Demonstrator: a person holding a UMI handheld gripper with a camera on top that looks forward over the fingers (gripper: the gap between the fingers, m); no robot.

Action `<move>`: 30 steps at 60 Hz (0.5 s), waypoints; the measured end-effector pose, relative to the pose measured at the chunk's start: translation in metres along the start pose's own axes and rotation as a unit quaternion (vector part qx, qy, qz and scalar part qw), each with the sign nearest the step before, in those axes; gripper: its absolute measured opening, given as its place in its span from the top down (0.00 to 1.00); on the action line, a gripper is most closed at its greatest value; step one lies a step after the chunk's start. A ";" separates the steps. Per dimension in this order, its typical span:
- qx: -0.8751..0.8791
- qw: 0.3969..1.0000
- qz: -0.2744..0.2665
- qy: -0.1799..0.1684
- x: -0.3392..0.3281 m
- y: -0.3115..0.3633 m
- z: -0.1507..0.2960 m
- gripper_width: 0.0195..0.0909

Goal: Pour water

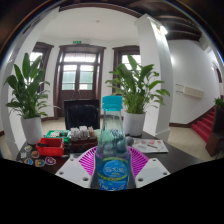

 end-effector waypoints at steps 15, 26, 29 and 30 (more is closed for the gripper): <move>0.037 0.999 0.008 -0.021 0.012 -0.003 -0.030 0.64; 0.031 0.999 0.015 -0.016 0.007 -0.001 -0.033 0.53; 0.030 0.999 0.015 -0.009 0.006 -0.002 -0.035 0.49; 0.029 0.999 0.016 -0.005 0.005 -0.002 -0.037 0.45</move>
Point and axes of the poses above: the point between the fingertips, and its own axes, seen from behind it with the camera up: y to the left, z up, x forward, the way the camera looks, the point moved 4 cm from there along -x, backward, against the way the camera looks, and after that the axes turned 4 degrees about -y, right-handed, at the moved point
